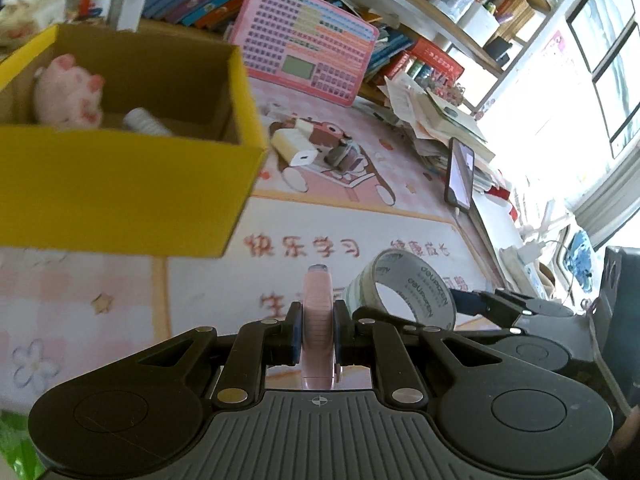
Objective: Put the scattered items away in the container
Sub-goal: 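Lift the stapler and tape roll with both grippers and turn toward the yellow box, then carry the stapler and tape roll with both grippers over the yellow box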
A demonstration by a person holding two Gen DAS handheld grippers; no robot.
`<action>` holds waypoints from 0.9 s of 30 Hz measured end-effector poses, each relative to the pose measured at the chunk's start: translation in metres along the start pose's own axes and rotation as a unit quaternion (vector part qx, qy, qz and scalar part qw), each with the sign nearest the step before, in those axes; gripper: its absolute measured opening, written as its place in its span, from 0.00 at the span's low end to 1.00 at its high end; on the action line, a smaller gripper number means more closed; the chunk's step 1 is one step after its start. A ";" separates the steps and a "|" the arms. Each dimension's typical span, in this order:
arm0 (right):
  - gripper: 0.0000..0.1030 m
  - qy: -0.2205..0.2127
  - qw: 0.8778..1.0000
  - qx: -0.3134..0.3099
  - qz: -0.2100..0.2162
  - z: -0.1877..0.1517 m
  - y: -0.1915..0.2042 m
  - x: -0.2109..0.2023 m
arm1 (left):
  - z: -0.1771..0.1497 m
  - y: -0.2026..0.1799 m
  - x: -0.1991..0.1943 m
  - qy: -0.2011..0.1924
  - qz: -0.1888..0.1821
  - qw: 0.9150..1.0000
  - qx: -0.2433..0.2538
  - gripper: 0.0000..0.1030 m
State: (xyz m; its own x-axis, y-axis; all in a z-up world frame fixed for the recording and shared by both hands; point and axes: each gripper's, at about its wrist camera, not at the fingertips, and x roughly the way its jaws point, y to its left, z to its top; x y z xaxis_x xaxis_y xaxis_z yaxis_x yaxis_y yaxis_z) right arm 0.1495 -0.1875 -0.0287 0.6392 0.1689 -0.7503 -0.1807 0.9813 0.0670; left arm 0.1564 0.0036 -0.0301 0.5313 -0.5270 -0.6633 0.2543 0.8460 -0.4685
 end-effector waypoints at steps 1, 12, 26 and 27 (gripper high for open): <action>0.81 0.001 1.000 0.000 0.000 -0.003 0.006 -0.001 | -0.003 0.004 -0.004 0.000 0.000 1.000 -0.002 0.13; 0.81 -0.006 1.000 -0.009 0.013 -0.023 0.062 -0.016 | -0.027 0.039 -0.051 -0.010 0.005 1.000 -0.015 0.13; 0.81 -0.020 0.996 -0.072 0.047 -0.020 0.124 -0.022 | -0.040 0.075 -0.098 -0.049 0.023 0.997 -0.050 0.13; 0.81 -0.023 0.995 -0.078 0.051 -0.018 0.128 -0.022 | -0.040 0.078 -0.101 -0.053 0.025 0.997 -0.051 0.13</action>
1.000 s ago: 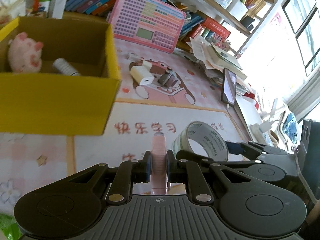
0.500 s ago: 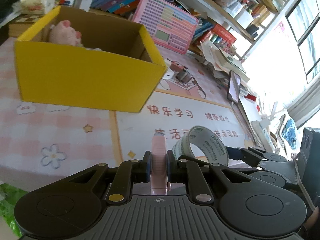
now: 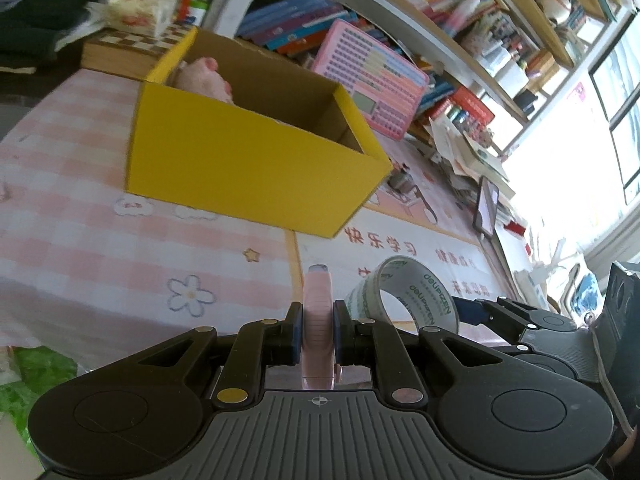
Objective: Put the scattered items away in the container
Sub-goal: 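Carry the stapler and tape roll with both grippers over the yellow box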
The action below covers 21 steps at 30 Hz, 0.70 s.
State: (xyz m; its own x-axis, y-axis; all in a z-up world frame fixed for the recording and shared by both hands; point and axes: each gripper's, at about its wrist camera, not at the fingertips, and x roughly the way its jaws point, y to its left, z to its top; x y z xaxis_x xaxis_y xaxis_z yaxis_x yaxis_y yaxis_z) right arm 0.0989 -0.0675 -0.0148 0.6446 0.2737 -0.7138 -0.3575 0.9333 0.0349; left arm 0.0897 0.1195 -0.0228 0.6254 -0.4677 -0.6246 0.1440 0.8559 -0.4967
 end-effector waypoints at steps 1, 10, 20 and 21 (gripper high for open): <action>0.81 -0.004 1.000 -0.006 0.004 0.003 0.003 0.000 | 0.001 0.002 -0.003 -0.005 0.002 1.000 -0.001 0.13; 0.81 -0.042 0.997 -0.062 0.030 0.027 0.029 -0.001 | 0.014 0.017 -0.023 -0.044 0.018 0.999 -0.016 0.13; 0.81 -0.136 0.983 -0.122 0.018 0.064 0.034 -0.019 | 0.050 0.003 -0.037 -0.096 0.014 0.995 0.008 0.13; 0.81 -0.147 0.981 -0.123 0.018 0.070 0.033 -0.021 | 0.056 0.000 -0.037 -0.102 0.014 0.995 0.015 0.13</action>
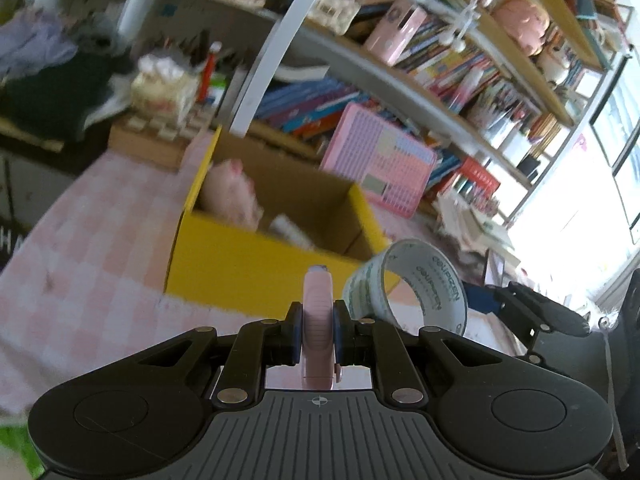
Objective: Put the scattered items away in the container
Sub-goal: 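Carry the stapler and tape roll with both grippers over the yellow box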
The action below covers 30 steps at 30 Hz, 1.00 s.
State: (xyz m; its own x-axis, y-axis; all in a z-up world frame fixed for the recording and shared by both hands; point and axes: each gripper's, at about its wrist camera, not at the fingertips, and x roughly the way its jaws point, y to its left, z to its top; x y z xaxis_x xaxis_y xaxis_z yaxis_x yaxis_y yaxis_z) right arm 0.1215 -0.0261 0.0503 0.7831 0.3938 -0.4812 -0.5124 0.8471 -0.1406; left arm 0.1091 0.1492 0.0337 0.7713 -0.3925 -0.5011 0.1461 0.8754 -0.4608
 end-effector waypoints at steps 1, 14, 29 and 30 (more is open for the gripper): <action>0.81 -0.011 1.000 -0.002 -0.001 0.006 -0.004 0.001 | 0.005 -0.003 0.002 -0.005 0.001 1.000 0.008 0.13; 0.81 -0.054 0.998 -0.002 0.013 0.058 -0.051 0.047 | 0.070 -0.012 0.038 -0.053 0.012 0.998 0.037 0.13; 0.81 0.004 0.996 -0.081 0.029 0.061 -0.082 0.142 | 0.092 0.009 0.120 -0.014 0.080 0.996 0.040 0.13; 0.81 0.013 0.996 -0.084 0.035 0.059 -0.082 0.149 | 0.093 0.011 0.127 -0.008 0.085 0.996 0.040 0.13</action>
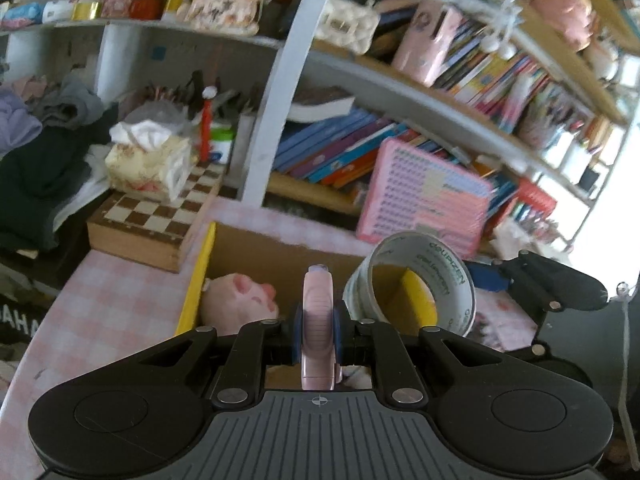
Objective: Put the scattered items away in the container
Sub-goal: 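Carry the stapler and tape roll with both grippers over the yellow box, then open both grippers to drop the stapler and tape roll into the box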
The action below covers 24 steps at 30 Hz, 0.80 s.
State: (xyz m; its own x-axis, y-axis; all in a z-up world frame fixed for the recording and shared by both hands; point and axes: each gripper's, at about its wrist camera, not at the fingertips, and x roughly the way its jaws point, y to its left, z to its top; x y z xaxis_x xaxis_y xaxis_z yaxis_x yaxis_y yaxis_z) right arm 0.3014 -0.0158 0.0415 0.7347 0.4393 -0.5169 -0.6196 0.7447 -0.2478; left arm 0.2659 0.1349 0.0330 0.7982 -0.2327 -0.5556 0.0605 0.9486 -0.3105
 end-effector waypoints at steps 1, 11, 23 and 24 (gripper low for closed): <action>0.81 0.008 1.000 -0.004 0.007 -0.001 0.000 0.007 | 0.000 0.000 0.006 0.006 0.005 1.000 0.003 0.13; 0.81 0.069 0.995 -0.053 0.054 -0.014 0.002 0.048 | -0.006 -0.002 0.051 0.066 0.049 0.996 0.038 0.13; 0.81 0.121 0.983 -0.085 0.106 -0.022 0.004 0.073 | -0.019 -0.002 0.075 0.122 0.079 0.987 0.067 0.13; 0.81 0.124 0.983 -0.083 0.110 -0.022 0.003 0.074 | -0.019 0.000 0.077 0.125 0.079 0.987 0.065 0.13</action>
State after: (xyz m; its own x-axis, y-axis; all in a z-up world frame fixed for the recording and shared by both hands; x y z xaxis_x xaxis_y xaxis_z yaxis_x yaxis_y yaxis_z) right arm 0.3477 0.0078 -0.0157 0.5009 0.4291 -0.7516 -0.8074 0.5445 -0.2273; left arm 0.3157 0.1125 -0.0244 0.6325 -0.1096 -0.7667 0.0362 0.9930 -0.1121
